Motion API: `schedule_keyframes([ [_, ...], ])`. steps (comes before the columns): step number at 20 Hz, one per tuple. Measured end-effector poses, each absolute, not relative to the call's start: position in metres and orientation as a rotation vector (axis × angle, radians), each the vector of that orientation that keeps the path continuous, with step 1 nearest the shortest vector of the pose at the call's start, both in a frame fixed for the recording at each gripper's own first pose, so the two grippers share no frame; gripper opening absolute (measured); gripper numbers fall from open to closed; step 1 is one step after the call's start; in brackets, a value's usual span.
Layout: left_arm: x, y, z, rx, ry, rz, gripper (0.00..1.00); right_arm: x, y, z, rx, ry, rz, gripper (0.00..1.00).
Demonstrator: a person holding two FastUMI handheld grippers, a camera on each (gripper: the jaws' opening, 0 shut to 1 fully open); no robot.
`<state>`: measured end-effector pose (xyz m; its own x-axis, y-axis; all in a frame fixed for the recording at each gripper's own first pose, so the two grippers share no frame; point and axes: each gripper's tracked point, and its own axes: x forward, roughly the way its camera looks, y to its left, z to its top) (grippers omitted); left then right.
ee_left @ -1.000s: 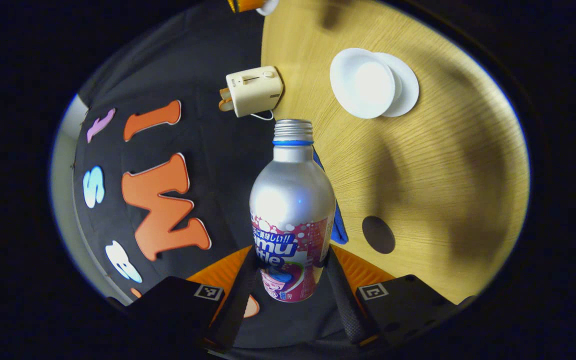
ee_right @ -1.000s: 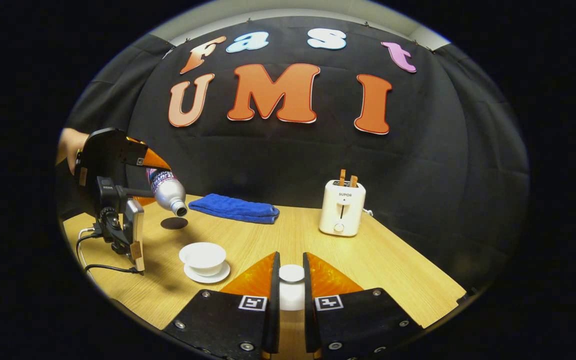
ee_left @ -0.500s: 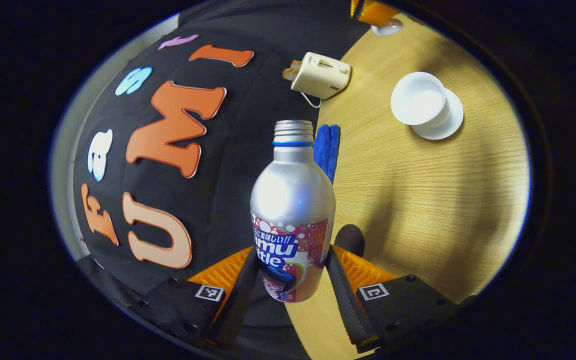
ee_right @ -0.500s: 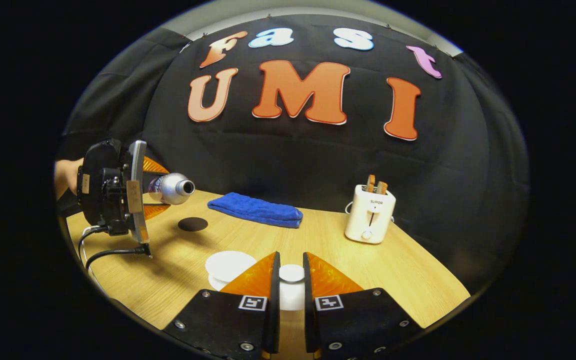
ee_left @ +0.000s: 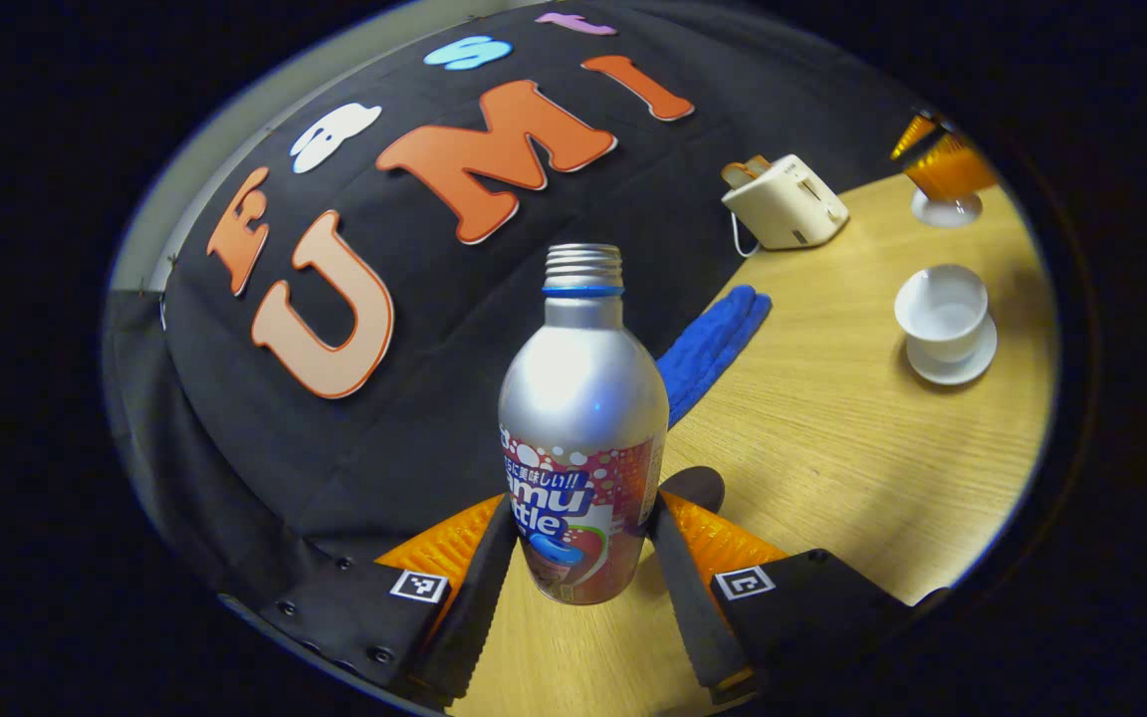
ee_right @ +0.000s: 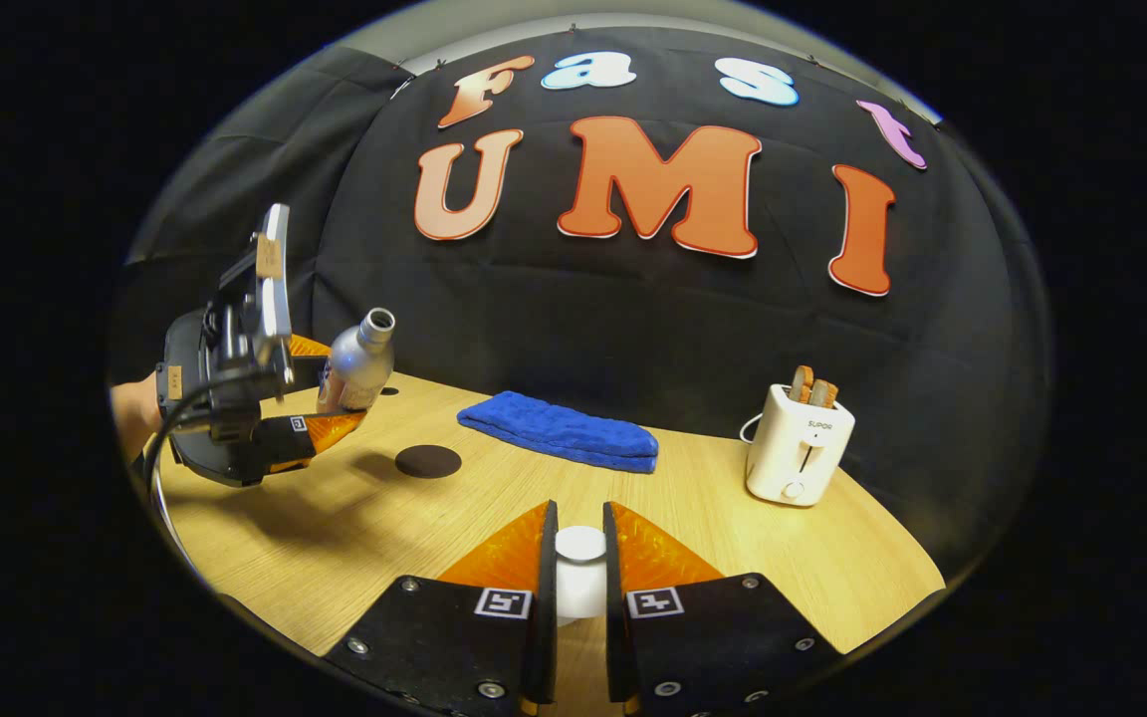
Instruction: Open the teacup lid with one hand, grasp the water bottle and pour water into the teacup with the other hand; after pouring, place the water bottle on the coaster and then close the teacup lid.
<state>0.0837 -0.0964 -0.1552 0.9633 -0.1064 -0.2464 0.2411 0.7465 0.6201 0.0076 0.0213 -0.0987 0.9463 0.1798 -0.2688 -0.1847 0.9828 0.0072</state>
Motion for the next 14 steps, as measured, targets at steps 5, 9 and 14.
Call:
schedule_keyframes([
  [5,0.080,-0.120,-0.165,0.424,0.185,-0.136,0.80,0.020,0.040,-0.107,0.004,0.290,0.211,0.20],
  [9,0.080,-0.135,-0.167,0.254,0.160,-0.119,0.82,0.026,0.045,-0.120,-0.002,0.318,0.215,0.20],
  [14,0.081,-0.149,-0.167,0.113,0.124,-0.133,0.82,0.027,0.049,-0.134,0.010,0.341,0.216,0.21],
])
